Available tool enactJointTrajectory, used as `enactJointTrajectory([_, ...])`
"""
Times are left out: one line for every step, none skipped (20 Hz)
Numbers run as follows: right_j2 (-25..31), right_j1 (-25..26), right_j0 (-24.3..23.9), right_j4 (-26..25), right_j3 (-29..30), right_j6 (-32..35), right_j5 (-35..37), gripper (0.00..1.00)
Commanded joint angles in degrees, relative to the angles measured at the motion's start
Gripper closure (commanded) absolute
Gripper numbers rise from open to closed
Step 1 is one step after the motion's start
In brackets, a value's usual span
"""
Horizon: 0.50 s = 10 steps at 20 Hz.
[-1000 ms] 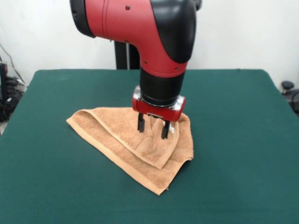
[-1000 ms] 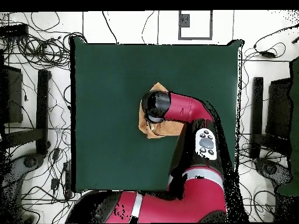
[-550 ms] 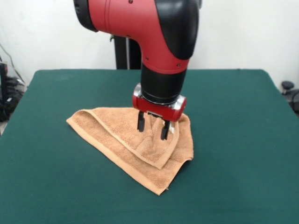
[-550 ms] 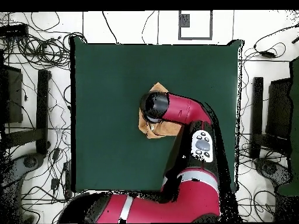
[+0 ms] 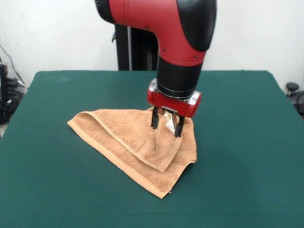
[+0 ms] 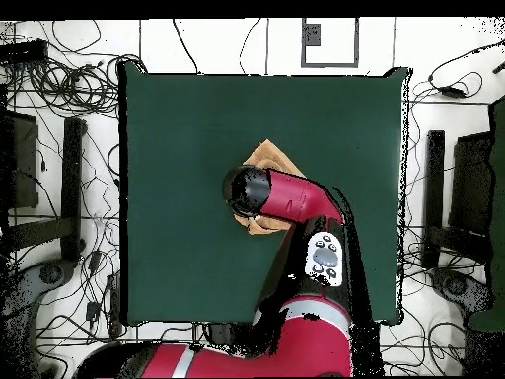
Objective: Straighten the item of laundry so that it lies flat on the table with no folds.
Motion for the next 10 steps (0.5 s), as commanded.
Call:
enactJointTrajectory([0.44, 3.00, 2.11, 5.29, 2.86, 18.49, -1.63, 0.00])
enactJointTrajectory([0.49, 3.02, 2.20, 5.53, 3.12, 18.47, -1.87, 0.00])
enactJointTrajectory([0.28, 3.60, 2.11, 5.80, 1.95, 18.44, -1.22, 0.00])
enactJointTrajectory([0.27, 3.74, 2.25, 6.01, 2.01, 18.61, -1.33, 0.00])
enactJointTrajectory([0.19, 3.74, 2.07, 6.17, 1.56, 18.47, -0.81, 0.00])
enactJointTrajectory([0.32, 3.72, 2.07, 6.29, 1.78, 18.48, -1.08, 0.00])
enactJointTrajectory([0.35, 4.02, 1.81, 6.36, 1.31, 18.24, -0.99, 0.00])
enactJointTrajectory([0.38, 4.03, 1.83, 6.43, 1.41, 18.18, -1.06, 0.00])
enactJointTrajectory([0.40, 4.18, 1.62, 6.46, 1.11, 17.94, -0.88, 0.00])
enactJointTrajectory([0.50, 4.16, 1.60, 6.46, 1.19, 17.82, -0.94, 0.00])
